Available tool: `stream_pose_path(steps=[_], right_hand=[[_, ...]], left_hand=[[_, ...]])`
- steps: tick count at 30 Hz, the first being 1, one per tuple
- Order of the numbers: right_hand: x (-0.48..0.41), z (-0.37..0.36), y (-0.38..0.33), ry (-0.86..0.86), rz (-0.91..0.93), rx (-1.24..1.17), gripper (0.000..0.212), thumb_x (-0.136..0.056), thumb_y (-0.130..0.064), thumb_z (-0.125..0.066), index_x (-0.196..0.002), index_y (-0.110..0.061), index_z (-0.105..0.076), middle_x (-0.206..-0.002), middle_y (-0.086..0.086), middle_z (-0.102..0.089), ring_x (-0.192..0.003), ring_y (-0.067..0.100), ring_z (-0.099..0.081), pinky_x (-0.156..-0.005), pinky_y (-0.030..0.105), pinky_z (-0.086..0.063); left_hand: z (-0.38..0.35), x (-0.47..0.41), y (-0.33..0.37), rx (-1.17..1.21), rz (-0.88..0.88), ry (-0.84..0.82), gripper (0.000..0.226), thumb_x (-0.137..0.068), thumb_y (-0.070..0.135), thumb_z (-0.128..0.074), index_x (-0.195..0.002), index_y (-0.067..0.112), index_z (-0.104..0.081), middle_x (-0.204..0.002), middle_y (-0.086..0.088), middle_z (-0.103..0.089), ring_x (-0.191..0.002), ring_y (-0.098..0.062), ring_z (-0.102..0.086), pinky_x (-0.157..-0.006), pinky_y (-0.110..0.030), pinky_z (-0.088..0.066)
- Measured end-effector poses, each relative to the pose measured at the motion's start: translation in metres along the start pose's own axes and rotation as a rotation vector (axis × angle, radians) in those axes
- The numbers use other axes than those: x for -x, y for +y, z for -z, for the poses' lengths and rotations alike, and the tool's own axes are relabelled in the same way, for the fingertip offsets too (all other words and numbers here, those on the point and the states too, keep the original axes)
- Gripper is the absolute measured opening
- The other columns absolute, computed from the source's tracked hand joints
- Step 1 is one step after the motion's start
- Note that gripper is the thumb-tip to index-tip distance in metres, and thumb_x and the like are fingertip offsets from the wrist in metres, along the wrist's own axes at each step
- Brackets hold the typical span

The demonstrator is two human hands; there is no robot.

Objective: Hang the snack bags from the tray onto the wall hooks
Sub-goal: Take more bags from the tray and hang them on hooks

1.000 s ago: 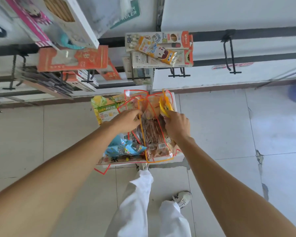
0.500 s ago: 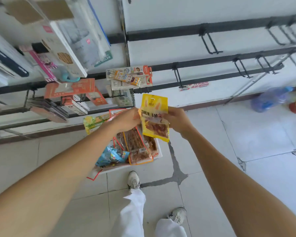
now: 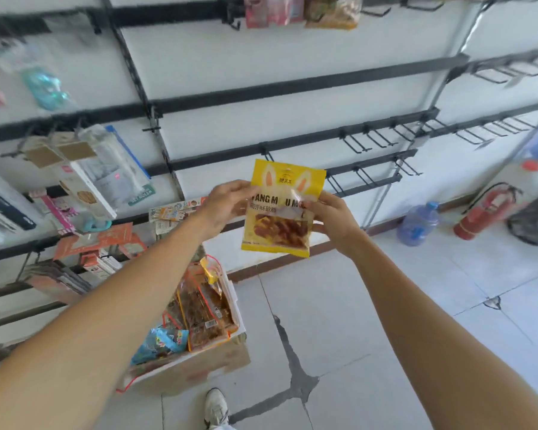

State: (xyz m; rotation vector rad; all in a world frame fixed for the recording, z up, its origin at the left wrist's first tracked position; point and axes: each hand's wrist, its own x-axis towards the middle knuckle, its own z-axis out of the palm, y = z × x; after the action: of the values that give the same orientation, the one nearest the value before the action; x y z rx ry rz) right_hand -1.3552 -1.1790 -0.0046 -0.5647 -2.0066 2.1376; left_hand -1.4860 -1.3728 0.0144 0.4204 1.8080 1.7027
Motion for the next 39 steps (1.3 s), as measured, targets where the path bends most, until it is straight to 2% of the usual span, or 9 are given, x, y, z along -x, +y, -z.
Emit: stream_pose_path(steps=[8,12,17,20,25,28,33,35,39], right_hand=[[0.044,0.092,-0.045,0.135,0.104,-0.066,0.018,-0.097,-0.008,-0.057,-0.110,-0.012,-0.069,-0.095,0.006,-0.073,-0.081,0.020,-0.070,-0.066,0.031,-0.059],[0.053,0.131,-0.071,0.206,0.154,-0.070,0.015,-0.096,-0.007,-0.058,-0.107,-0.010,-0.067,-0.090,0.010,-0.070,-0.079,0.025,-0.066,-0.066,0.031,-0.057],[0.058,0.172,-0.110,0.281,0.304,-0.100,0.033,-0.095,-0.004,-0.059,-0.126,-0.013,-0.052,-0.080,-0.002,-0.074,-0.073,0.015,-0.071,-0.062,0.025,-0.056],[0.052,0.192,-0.134,0.372,0.423,-0.034,0.041,-0.094,-0.015,-0.066,-0.131,-0.016,-0.049,-0.102,0.011,-0.072,-0.088,0.020,-0.070,-0.073,0.030,-0.058],[0.031,0.217,-0.176,0.515,0.566,-0.089,0.014,-0.092,-0.015,-0.068,-0.100,-0.016,-0.057,-0.086,0.007,-0.069,-0.074,0.018,-0.065,-0.068,0.035,-0.053],[0.018,0.234,-0.194,0.535,0.585,-0.106,0.015,-0.091,-0.014,-0.067,-0.086,-0.018,-0.053,-0.081,0.003,-0.066,-0.071,0.021,-0.060,-0.061,0.032,-0.049],[-0.002,0.255,-0.224,0.557,0.632,-0.022,0.017,-0.094,-0.007,-0.063,-0.087,-0.016,-0.050,-0.073,0.001,-0.066,-0.066,0.017,-0.061,-0.060,0.031,-0.051],[-0.011,0.265,-0.234,0.550,0.644,0.071,0.017,-0.094,-0.007,-0.062,-0.086,-0.017,-0.050,-0.071,0.002,-0.067,-0.067,0.018,-0.062,-0.063,0.030,-0.050],[-0.035,0.289,-0.256,0.578,0.660,0.254,0.017,-0.093,-0.008,-0.062,-0.085,-0.019,-0.052,-0.074,0.002,-0.067,-0.067,0.014,-0.061,-0.066,0.028,-0.048]], left_hand=[[-0.113,0.001,0.086,-0.121,-0.202,-0.066,0.014,-0.087,0.011,-0.071,-0.094,0.013,-0.059,-0.094,-0.012,-0.075,-0.086,-0.026,-0.071,-0.078,-0.044,-0.057],[-0.158,0.001,0.118,-0.181,-0.306,-0.075,0.013,-0.089,0.013,-0.070,-0.095,0.010,-0.059,-0.096,-0.015,-0.075,-0.082,-0.023,-0.071,-0.065,-0.033,-0.058],[-0.199,-0.008,0.155,-0.209,-0.383,-0.120,0.013,-0.088,0.012,-0.071,-0.091,0.012,-0.059,-0.091,-0.010,-0.075,-0.080,-0.023,-0.069,-0.069,-0.033,-0.055],[-0.224,-0.017,0.175,-0.176,-0.426,-0.099,0.013,-0.087,0.013,-0.072,-0.083,0.017,-0.060,-0.089,-0.006,-0.075,-0.077,-0.022,-0.069,-0.069,-0.033,-0.053],[-0.272,-0.037,0.209,-0.028,-0.517,-0.116,0.013,-0.088,0.013,-0.070,-0.080,0.020,-0.062,-0.085,-0.001,-0.075,-0.074,-0.018,-0.066,-0.066,-0.030,-0.052],[-0.284,-0.054,0.232,-0.051,-0.580,-0.130,0.013,-0.089,0.013,-0.070,-0.080,0.018,-0.062,-0.087,-0.002,-0.074,-0.076,-0.018,-0.067,-0.067,-0.031,-0.053],[-0.286,-0.097,0.253,-0.194,-0.667,-0.144,0.006,-0.093,0.015,-0.063,-0.098,0.015,-0.060,-0.093,-0.005,-0.075,-0.082,-0.015,-0.071,-0.073,-0.029,-0.058],[-0.286,-0.120,0.259,-0.281,-0.754,-0.102,0.017,-0.092,0.019,-0.062,-0.109,0.020,-0.060,-0.100,-0.003,-0.072,-0.089,-0.016,-0.071,-0.076,-0.032,-0.059],[-0.294,-0.163,0.279,-0.503,-0.966,-0.057,0.033,-0.091,0.021,-0.065,-0.124,0.020,-0.062,-0.113,0.007,-0.065,-0.099,-0.010,-0.062,-0.082,-0.022,-0.050]])
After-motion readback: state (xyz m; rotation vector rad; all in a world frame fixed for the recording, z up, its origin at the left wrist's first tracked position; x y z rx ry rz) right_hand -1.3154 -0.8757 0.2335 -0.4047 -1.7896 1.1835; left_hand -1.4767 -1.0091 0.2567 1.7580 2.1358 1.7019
